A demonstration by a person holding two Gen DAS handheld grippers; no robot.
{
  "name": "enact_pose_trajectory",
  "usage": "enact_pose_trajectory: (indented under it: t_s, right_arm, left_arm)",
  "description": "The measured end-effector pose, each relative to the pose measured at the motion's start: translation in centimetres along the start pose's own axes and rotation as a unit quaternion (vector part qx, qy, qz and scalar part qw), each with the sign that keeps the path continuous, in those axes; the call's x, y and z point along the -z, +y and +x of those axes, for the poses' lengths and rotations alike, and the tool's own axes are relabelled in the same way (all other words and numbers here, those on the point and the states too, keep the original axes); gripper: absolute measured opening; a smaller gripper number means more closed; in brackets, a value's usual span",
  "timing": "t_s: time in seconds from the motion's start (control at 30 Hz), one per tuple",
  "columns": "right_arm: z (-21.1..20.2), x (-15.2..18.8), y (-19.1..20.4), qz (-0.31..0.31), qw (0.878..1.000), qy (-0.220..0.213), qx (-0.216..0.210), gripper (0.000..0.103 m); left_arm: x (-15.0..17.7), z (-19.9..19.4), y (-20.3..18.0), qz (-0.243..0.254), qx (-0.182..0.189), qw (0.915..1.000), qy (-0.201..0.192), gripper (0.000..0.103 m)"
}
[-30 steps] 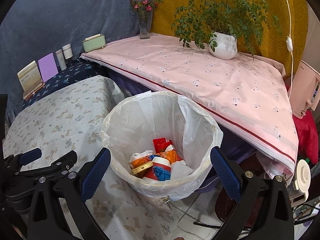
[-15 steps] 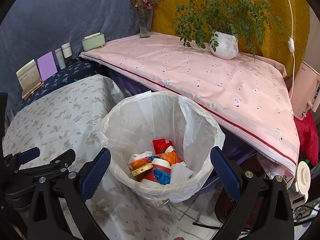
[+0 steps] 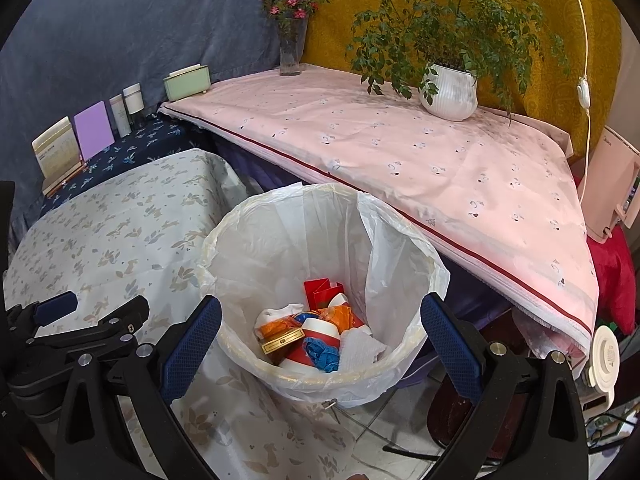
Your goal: Collect trash
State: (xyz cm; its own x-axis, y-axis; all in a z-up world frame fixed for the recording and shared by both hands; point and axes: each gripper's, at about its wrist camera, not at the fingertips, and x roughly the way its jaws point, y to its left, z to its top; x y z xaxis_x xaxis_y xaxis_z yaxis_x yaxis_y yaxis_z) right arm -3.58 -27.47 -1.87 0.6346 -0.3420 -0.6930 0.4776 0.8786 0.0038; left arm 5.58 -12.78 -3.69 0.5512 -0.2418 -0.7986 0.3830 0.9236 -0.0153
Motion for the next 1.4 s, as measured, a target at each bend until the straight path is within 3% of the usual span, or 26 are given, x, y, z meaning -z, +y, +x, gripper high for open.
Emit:
enact_pose_trajectory:
  t_s: [1.4]
  right_arm:
    - [-0.35,0.6,-0.3,-0.001,1.0,-0.001,0.006,0.096]
  left_arm:
    - [0.25,-0.6,-0.74,0.013,-0.01,0.9998,-0.007,0.092]
